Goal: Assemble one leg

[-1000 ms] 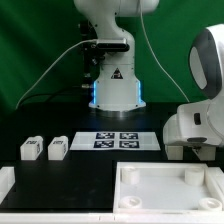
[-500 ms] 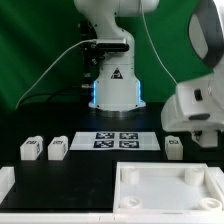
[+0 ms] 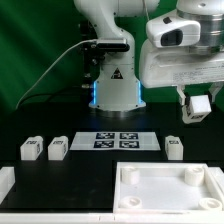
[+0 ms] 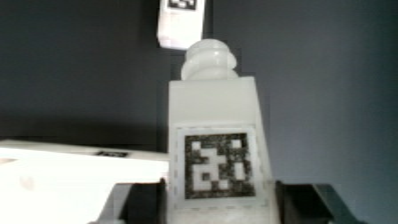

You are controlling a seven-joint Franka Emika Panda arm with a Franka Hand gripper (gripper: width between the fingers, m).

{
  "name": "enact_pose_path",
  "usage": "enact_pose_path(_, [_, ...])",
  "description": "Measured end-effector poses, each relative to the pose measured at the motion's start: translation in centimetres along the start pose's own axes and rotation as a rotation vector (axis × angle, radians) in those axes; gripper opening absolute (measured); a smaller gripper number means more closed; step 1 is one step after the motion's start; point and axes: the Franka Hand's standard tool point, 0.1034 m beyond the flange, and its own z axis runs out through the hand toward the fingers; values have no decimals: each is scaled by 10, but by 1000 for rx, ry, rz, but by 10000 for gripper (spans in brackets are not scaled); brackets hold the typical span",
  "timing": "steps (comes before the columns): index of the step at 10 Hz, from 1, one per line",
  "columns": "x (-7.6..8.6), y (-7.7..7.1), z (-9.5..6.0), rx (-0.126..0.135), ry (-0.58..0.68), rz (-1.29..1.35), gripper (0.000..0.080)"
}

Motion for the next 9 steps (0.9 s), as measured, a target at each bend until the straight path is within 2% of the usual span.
enact_pose_path(3, [17, 2, -4, -3, 324, -31, 292])
enact_pose_path(4, [43, 5, -13, -12, 406, -63, 292])
enact_pose_path(5, [70, 3, -28, -21, 548, -103, 292])
enact_pose_path(6, [86, -1, -38, -22, 661, -133, 292])
enact_pose_path(7, [91, -4, -44, -16, 708, -136, 292])
enact_pose_path(8, [90, -4, -48, 7, 862, -129, 292])
enact_pose_path(9, [86, -2, -40, 14, 928, -127, 292])
